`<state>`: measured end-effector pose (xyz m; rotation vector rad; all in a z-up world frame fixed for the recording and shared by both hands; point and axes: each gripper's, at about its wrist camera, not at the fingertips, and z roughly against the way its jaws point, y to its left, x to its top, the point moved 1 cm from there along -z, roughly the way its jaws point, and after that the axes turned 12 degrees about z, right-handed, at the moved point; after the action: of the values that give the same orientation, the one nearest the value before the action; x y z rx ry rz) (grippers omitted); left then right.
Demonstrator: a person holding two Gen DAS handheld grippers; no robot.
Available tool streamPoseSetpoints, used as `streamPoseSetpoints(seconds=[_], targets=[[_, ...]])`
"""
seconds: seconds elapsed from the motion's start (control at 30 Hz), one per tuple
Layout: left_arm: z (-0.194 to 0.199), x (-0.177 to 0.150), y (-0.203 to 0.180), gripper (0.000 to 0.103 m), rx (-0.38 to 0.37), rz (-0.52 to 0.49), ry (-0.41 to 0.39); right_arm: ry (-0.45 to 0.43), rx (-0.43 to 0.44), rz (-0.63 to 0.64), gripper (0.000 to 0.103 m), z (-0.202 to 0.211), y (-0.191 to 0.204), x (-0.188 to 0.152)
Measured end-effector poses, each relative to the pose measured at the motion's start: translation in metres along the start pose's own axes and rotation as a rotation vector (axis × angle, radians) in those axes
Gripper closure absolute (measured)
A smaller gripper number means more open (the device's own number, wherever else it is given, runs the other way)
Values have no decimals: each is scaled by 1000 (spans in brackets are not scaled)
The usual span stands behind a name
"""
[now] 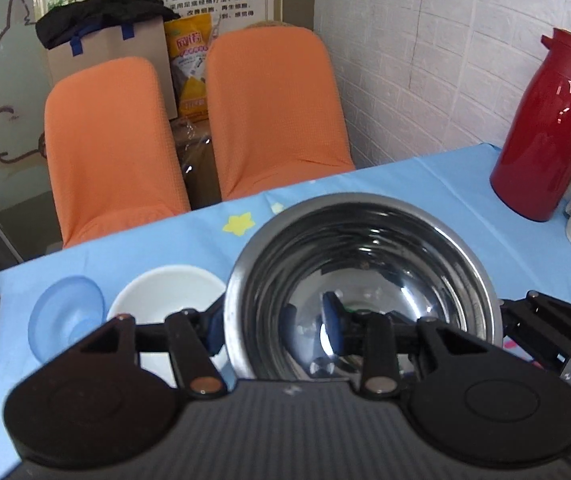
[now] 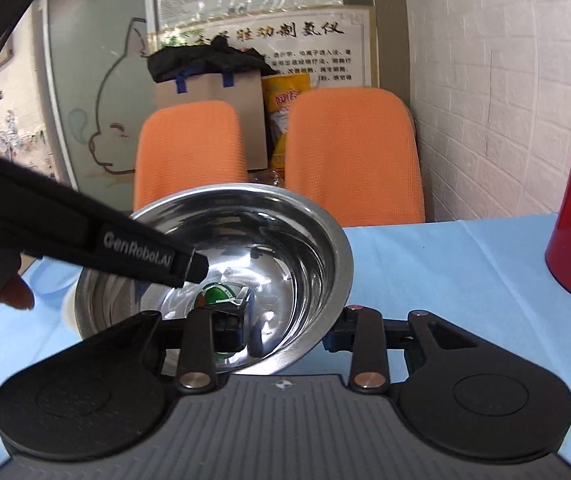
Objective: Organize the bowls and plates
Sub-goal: 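Lift the steel bowl with both tools and carry it toward the stack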
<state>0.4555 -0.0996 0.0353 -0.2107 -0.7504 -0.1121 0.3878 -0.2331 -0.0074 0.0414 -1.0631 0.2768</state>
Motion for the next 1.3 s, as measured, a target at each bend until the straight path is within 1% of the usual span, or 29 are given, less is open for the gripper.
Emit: streamPoseSetpoints(seconds=[0.1,0.2,0.27,0.37,0.5,0.57,0.67,0.77,0.87,0.9,0.97,1.0,1.03,1.1,1.17,1.2,1.3], targets=[[24,-36,-3,68,-16,-5,22,-5,6,4,39,34,14,-15],[37,-74,-4,68,-26,-16,55,13,3,-9,37,61,28,-36],[42,-98,-4,68,-29,-17,82,31,2,-27,32,77,39,-52],[50,-133,-1,68,-36,-18,114,69,-4,-44,30,94,55,-75],[52,-159,4,68,-49,1,153,118,1,-53,30,105,71,-100],[53,-166,7,68,-56,14,166,138,2,-49,30,108,75,-105],[56,-173,9,68,-56,10,152,146,0,-36,30,117,80,-116],[53,-173,8,68,-39,0,133,145,4,-35,30,116,81,-118],[51,-174,12,68,-45,4,142,148,7,-31,31,113,83,-118],[49,-174,14,66,-48,8,148,151,10,-31,31,112,83,-118],[49,-174,17,55,-43,18,135,160,18,-27,31,111,84,-121],[50,-173,19,41,-34,25,122,159,20,-31,30,112,83,-123],[51,-172,22,30,-29,35,111,157,20,-42,29,113,82,-123],[58,-168,28,30,-55,68,91,145,9,-90,17,118,73,-123],[68,-164,33,28,-67,89,62,110,14,-140,1,127,63,-122],[73,-162,34,28,-63,94,45,90,4,-158,0,133,59,-121],[87,-155,35,28,-49,94,-4,33,-43,-181,0,147,50,-116]])
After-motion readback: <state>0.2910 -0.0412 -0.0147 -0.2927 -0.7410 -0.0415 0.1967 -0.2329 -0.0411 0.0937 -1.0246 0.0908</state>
